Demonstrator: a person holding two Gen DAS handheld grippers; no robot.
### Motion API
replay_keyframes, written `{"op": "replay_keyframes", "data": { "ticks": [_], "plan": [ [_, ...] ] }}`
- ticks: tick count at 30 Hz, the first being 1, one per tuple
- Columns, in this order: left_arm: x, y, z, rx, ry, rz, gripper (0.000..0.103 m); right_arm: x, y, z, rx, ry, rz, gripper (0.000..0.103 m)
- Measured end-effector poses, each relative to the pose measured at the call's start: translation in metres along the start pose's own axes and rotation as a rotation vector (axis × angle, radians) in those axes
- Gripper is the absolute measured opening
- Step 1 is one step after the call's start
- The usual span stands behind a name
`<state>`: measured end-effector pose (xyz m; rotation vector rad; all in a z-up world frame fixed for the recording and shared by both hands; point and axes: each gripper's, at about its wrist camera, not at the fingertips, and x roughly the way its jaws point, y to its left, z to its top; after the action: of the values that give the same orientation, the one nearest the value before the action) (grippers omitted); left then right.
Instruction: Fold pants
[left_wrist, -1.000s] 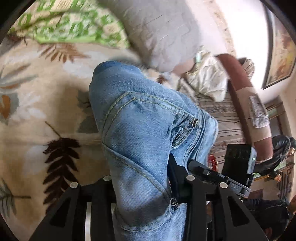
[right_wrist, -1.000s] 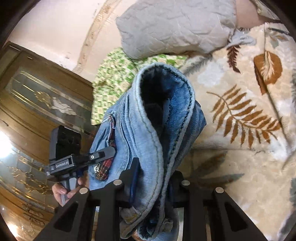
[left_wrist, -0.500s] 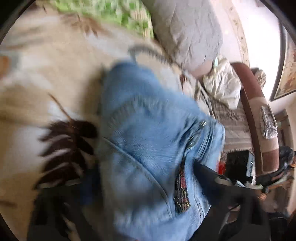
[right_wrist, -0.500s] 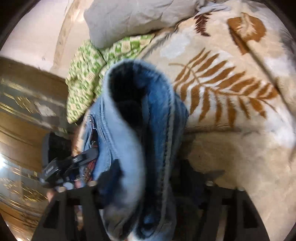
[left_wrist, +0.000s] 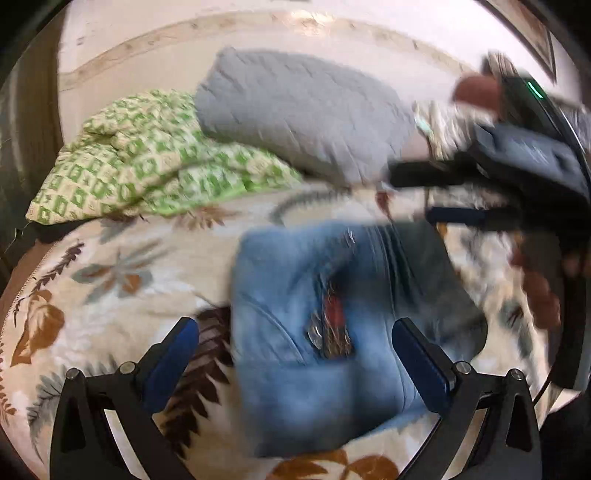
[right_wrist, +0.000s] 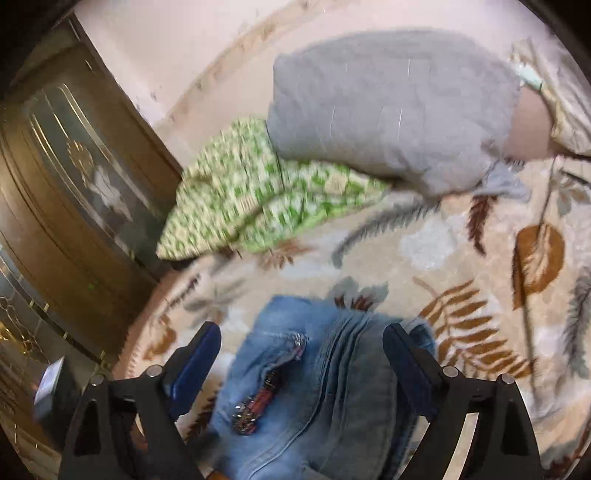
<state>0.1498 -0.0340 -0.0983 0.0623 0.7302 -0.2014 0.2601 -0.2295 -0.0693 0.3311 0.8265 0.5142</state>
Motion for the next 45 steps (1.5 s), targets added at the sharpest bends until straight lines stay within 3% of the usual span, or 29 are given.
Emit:
{"op": "replay_keyframes", "data": {
  "ticks": [3, 5, 7, 9, 13, 16, 18, 19, 20, 22, 25, 28, 31, 34, 36, 40, 43, 45],
  "plan": [
    [0.029, -0.001, -0.012, 0.002, 0.097, 0.029, 0.103, 0.031, -0.022, -0.006, 0.040, 0.088, -0.037, 0.091],
    [0.048, 0.011, -0.020, -0.082, 0.161, -0.042, 0.103, 0.049, -0.042, -0.016, 0.077, 0.138, -0.044, 0.091],
    [0.062, 0.026, -0.024, -0.181, 0.206, -0.121, 0.103, 0.057, -0.049, -0.020, 0.067, 0.124, -0.041, 0.091],
    [0.066, 0.028, -0.025, -0.207, 0.210, -0.143, 0.103, 0.059, -0.050, -0.023, 0.043, 0.112, -0.037, 0.091],
    [0.049, 0.024, -0.017, -0.154, 0.172, -0.136, 0.103, 0.044, -0.049, -0.021, 0.059, 0.110, 0.005, 0.091],
    [0.018, 0.030, 0.004, -0.102, 0.080, -0.105, 0.103, 0.005, -0.048, -0.022, 0.094, 0.054, 0.060, 0.094],
    [0.007, 0.035, 0.023, -0.065, 0.022, -0.061, 0.103, -0.019, -0.039, -0.032, -0.004, -0.023, -0.050, 0.102],
    [0.008, 0.038, 0.035, -0.047, 0.008, -0.049, 0.103, -0.027, -0.032, -0.041, -0.092, -0.046, -0.157, 0.103],
    [0.015, 0.040, 0.046, -0.033, 0.014, -0.051, 0.103, -0.031, -0.025, -0.049, -0.170, -0.059, -0.250, 0.103],
    [0.037, 0.038, 0.064, 0.005, 0.060, -0.088, 0.103, -0.031, -0.014, -0.064, -0.273, -0.065, -0.337, 0.103],
    [0.070, 0.035, 0.084, 0.026, 0.119, -0.062, 0.103, -0.022, -0.002, -0.077, -0.343, -0.051, -0.360, 0.103],
    [0.099, 0.041, 0.096, 0.010, 0.156, -0.034, 0.103, -0.009, -0.006, -0.091, -0.392, -0.011, -0.444, 0.103],
    [0.124, 0.045, 0.090, -0.013, 0.222, -0.052, 0.103, 0.000, -0.023, -0.100, -0.346, 0.048, -0.423, 0.103],
    [0.143, 0.047, 0.082, -0.032, 0.261, 0.024, 0.103, 0.002, -0.037, -0.105, -0.318, 0.038, -0.424, 0.103],
    [0.148, 0.049, 0.077, -0.054, 0.275, 0.022, 0.103, 0.002, -0.042, -0.104, -0.299, 0.048, -0.409, 0.103],
    [0.114, 0.059, 0.084, -0.114, 0.189, -0.029, 0.103, -0.016, -0.034, -0.089, -0.279, 0.014, -0.366, 0.103],
    [0.068, 0.063, 0.082, -0.114, 0.080, -0.067, 0.103, -0.039, -0.027, -0.064, -0.228, -0.118, -0.352, 0.103],
    [0.046, 0.062, 0.073, -0.095, 0.050, -0.091, 0.103, -0.039, -0.026, -0.046, -0.221, -0.158, -0.382, 0.103]
  ]
}}
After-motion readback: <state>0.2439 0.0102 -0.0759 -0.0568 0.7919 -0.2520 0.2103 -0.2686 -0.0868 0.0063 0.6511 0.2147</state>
